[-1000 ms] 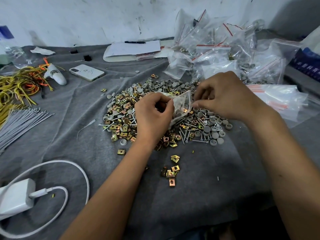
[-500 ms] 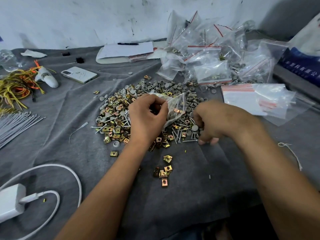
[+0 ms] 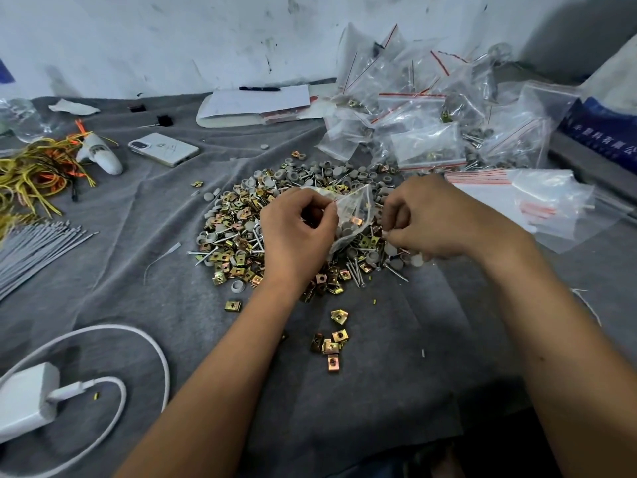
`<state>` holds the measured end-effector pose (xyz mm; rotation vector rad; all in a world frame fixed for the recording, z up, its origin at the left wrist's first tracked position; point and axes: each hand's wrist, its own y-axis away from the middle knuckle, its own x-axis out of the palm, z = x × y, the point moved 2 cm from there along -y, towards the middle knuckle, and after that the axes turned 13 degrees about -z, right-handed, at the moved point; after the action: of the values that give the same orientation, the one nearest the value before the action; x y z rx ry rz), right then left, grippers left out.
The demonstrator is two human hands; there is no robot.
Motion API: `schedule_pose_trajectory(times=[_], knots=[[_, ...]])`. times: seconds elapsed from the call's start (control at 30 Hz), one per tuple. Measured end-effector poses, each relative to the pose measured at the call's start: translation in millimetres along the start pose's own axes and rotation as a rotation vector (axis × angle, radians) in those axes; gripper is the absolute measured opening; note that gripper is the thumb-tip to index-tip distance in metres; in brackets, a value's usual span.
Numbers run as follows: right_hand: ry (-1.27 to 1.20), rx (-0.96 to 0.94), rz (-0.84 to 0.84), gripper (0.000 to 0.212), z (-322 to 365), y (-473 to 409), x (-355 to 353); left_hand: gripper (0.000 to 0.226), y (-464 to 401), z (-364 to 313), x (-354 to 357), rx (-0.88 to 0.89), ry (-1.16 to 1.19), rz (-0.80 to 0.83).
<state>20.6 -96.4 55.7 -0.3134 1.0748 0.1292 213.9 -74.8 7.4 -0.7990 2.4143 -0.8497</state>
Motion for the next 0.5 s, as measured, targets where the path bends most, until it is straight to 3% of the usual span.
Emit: schedule_pose_trajectory(times=[0.17, 0.5], knots=[[-0.033, -0.069, -0.029, 0.013, 3, -5, -13, 0.013, 0, 0, 0, 0.005, -0.008, -0.001], [-0.133, 0.019, 0.043, 0.013, 3, -2, 4, 0.013, -1, -2, 0, 0.006, -0.026, 0.001]])
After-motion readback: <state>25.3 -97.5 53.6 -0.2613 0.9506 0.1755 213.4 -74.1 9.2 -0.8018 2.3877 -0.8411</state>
